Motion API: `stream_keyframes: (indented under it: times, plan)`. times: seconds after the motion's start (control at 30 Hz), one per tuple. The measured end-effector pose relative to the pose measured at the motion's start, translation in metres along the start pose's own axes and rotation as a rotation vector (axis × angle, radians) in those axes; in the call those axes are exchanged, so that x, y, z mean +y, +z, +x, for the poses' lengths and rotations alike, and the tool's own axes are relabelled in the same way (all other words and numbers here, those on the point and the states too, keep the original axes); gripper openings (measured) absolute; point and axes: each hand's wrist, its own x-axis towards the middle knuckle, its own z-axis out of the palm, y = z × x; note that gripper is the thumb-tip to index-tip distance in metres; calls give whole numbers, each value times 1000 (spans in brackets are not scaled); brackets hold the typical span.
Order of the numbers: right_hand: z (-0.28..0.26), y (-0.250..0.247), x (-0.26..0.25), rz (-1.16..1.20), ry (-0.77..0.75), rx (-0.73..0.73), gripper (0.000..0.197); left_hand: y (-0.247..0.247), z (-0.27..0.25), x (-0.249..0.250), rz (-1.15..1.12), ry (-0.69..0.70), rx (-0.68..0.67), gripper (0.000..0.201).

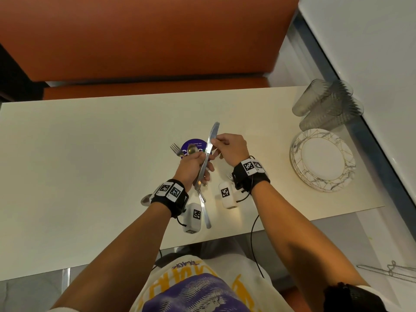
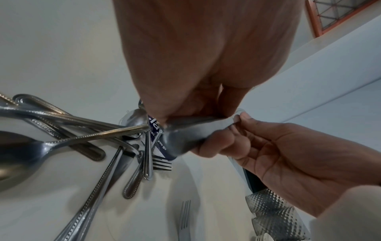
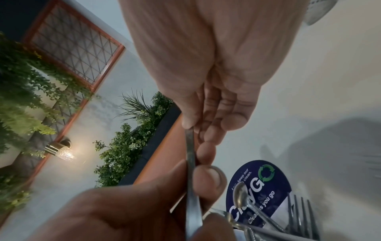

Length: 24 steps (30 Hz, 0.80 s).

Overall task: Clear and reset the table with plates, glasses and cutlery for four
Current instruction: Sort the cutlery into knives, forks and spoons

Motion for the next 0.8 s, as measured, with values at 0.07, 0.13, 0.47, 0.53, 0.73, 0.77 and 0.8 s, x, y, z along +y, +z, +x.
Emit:
stream_keyframes:
  times: [0.07,0.13,0.47,0.53,0.73,0.77,0.8]
  plan:
    - [1,3,3,13,-1,12,17,-1,1,-2,0,-5,-2,33]
    - [2,5,4,36,6,32,18,-1,1,-2,-11,-27,0,34]
    - [6,13,-3,62,-3,-20,24,-8,-4,0,-53,-107,-8,33]
    - [4,18,0,47,22,-69,24,-15,-1,-3,-12,-105,38,34]
    - [-17,43,40,-173,119,-180,13,-46,-4,-20,-90,-66,150,34]
    - [-23,48,47,-257,131,-217,11,-51,-6,-23,-93,-68,168,34]
    - [-30,53,54,-351,136,-252,14,-56,-8,-28,-96,-78,188,33]
